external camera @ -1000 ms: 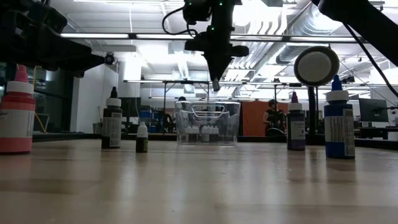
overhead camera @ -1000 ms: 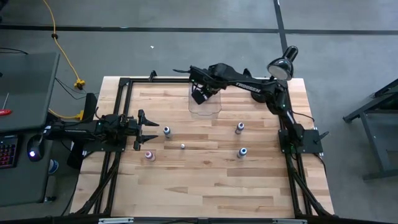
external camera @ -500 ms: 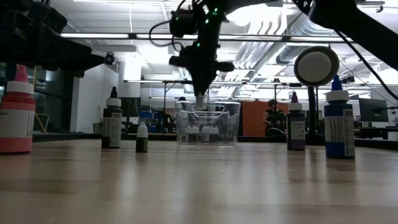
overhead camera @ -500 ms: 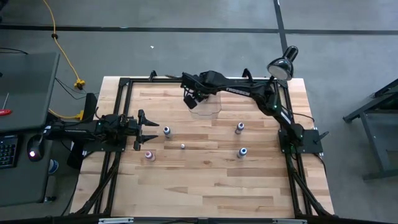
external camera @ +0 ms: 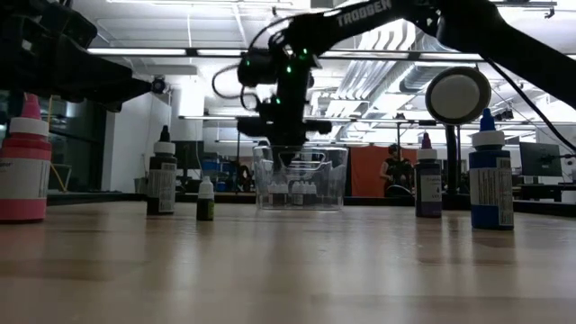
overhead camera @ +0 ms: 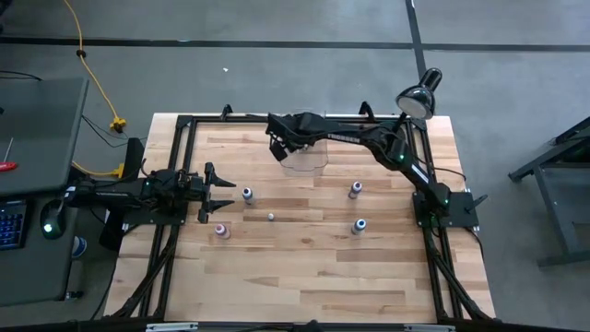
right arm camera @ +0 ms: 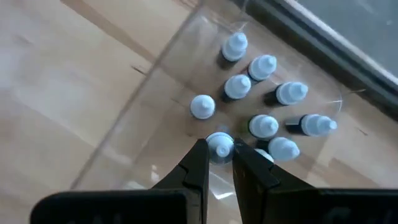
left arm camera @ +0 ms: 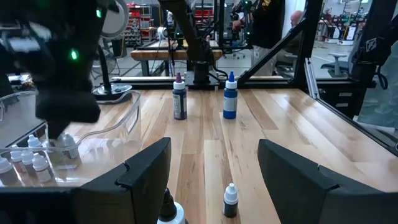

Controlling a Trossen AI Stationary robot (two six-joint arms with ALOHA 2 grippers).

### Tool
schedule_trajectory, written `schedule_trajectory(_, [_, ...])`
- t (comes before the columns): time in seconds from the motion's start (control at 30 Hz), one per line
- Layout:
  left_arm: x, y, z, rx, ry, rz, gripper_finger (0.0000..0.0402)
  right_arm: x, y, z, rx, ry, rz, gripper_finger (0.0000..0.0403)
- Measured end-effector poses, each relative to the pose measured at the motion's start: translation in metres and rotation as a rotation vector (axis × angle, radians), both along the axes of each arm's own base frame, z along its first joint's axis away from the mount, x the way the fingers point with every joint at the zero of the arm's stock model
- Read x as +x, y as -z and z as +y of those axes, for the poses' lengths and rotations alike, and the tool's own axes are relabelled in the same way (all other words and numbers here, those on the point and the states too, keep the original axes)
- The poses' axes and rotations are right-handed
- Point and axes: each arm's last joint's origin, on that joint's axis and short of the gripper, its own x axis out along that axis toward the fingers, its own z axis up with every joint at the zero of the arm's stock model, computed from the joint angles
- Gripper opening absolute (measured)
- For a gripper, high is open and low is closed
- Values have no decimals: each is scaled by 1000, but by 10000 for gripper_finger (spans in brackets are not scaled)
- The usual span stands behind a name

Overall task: Pick & Place food coloring
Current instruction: Put the small food coloring bottle into the transparent bin

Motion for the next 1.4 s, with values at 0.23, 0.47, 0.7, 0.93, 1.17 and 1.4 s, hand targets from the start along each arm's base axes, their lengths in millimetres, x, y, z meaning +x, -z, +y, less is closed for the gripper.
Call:
schedule_trajectory(0.23, [0, 0, 0, 0, 0, 0, 239, -6, 17, 7, 11, 16, -94, 42])
schedule_trajectory(0.47, [0, 0, 0, 0, -1, 0, 239, -22, 18, 9, -22, 45, -113, 42])
schedule_trajectory(0.7, [0, 0, 0, 0, -1, 0, 239, -23, 29, 3, -17, 30, -143, 42])
schedule_trajectory(0.93, [0, 0, 0, 0, -1, 0, 239, -27, 31, -4, -44, 47, -126, 42])
schedule_trajectory(1.17, [0, 0, 0, 0, -1, 0, 239, -29, 30, -10, -47, 57, -127, 45])
schedule_trajectory(1.4, [0, 0, 0, 0, -1, 0, 239, -30, 30, -13, -37, 43, -132, 43])
